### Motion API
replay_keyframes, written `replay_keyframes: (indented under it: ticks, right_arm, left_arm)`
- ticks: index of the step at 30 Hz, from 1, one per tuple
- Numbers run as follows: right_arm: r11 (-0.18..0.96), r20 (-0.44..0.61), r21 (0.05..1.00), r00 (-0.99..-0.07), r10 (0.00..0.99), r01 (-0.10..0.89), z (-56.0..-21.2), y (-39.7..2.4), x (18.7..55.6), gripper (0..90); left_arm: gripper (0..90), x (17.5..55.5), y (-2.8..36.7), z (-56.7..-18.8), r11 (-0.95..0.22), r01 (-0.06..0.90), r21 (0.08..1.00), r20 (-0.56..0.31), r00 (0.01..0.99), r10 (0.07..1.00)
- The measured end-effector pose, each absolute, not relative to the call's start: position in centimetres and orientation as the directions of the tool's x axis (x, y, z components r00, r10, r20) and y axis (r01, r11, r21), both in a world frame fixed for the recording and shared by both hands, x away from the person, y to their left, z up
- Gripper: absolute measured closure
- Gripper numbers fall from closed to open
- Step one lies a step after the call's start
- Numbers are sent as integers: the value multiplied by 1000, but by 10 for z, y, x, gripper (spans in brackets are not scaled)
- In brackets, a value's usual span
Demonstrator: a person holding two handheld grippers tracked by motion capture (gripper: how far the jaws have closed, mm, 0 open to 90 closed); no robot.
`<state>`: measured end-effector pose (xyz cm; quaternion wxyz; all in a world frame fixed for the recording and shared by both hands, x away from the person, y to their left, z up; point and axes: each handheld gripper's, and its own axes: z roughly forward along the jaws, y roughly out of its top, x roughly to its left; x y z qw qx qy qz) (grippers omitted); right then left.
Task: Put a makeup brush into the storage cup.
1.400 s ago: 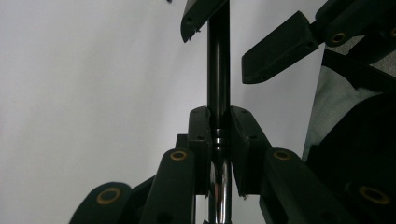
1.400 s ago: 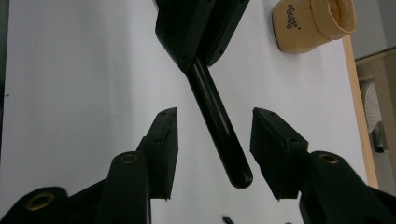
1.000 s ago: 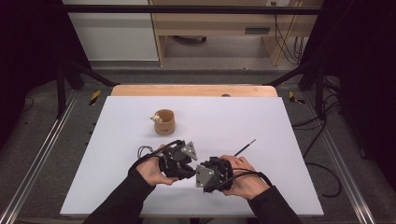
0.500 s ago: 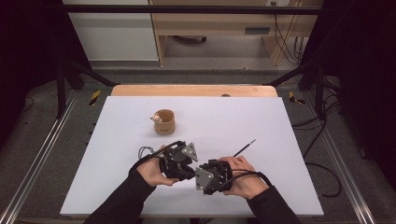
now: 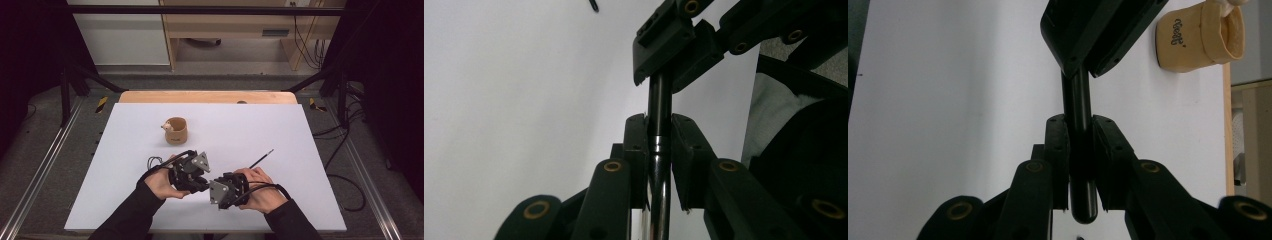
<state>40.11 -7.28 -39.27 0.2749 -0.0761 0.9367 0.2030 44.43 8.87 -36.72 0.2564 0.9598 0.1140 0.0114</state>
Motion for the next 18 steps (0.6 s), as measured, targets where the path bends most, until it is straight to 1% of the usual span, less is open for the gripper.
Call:
replay_keyframes:
  ticks: [5,6,7,9,10,14,15,18]
  right_arm:
    - [902,-536,347,-843,-34,-258,-393,-73,402,795]
    - [904,-534,349,-845,-24,-246,-392,-73,402,795]
    - [907,-534,349,-845,-14,-236,-392,-73,402,795]
    - [908,-529,355,-849,-1,-222,-393,-75,405,795]
    - [909,-526,360,-851,10,-211,-394,-76,406,795]
    - [906,-504,388,-862,54,-171,-397,-82,409,795]
    - [905,-502,392,-862,61,-165,-398,-83,410,795]
    - [905,-496,404,-863,95,-133,-398,-87,411,795]
  left_arm:
    - [754,445,91,-367,-834,217,508,-25,971,237]
    - [738,445,91,-366,-831,218,512,-19,970,243]
    - [683,445,92,-366,-825,217,522,-13,969,247]
    - [639,446,94,-364,-817,215,535,-1,967,254]
    - [596,446,95,-363,-810,215,545,7,965,262]
    - [503,449,102,-359,-799,205,565,48,959,280]
    - [485,450,104,-359,-793,206,572,49,957,285]
    - [391,449,109,-359,-754,229,616,52,943,328]
